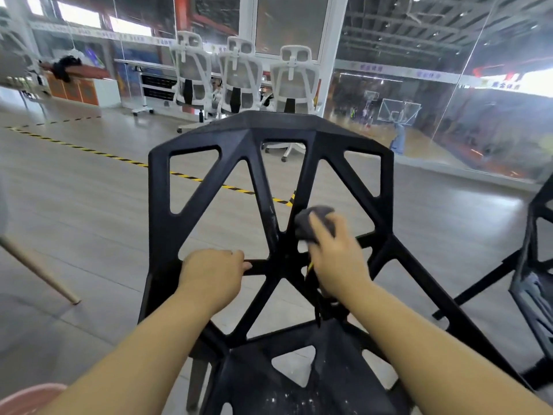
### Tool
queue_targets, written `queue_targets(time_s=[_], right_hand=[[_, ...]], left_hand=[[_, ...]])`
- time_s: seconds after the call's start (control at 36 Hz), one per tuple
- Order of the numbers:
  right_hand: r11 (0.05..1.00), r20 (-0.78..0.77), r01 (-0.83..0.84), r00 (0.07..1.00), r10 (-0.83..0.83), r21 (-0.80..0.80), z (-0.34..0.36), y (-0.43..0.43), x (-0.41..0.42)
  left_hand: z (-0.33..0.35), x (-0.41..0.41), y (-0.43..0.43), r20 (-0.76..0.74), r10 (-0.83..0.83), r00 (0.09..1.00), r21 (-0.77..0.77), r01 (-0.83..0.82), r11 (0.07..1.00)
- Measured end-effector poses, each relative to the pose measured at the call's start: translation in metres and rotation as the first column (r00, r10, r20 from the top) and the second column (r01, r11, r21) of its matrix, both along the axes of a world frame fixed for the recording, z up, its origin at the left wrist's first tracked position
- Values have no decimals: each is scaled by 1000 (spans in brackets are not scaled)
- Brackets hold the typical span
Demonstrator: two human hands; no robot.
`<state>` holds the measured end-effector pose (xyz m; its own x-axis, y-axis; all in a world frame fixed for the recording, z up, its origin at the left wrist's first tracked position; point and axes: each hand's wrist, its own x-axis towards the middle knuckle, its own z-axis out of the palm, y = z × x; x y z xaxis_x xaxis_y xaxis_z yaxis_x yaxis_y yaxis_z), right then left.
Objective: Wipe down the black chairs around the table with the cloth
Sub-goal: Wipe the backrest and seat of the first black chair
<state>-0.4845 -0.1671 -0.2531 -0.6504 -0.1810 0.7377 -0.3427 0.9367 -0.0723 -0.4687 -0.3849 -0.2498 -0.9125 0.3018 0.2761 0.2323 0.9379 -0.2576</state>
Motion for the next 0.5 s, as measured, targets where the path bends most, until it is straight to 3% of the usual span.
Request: queue_targets(time_s=[0.08,0.19,0.33,0.39,0.5], right_hand=[[989,-14,64,998,-67,-135,16,-8,-10],[997,41,-27,999,30,-70,-26,-26,0],[964,217,-172,968,128,202,-84,-13,33],[949,205,-185,969,135,253,-81,-5,32],[988,46,-152,987,151,20,-27,-22,14]], left_hand=[[1,-1,1,9,3,1000,-4,-3,1000],[1,-2,-1,0,-7,1000,-19,7,1000],[4,0,-6,38,-84,996,66,81,994],[7,3,-12,22,-92,996,65,90,994],[12,13,-21,-60,-40,997,-18,39,999]])
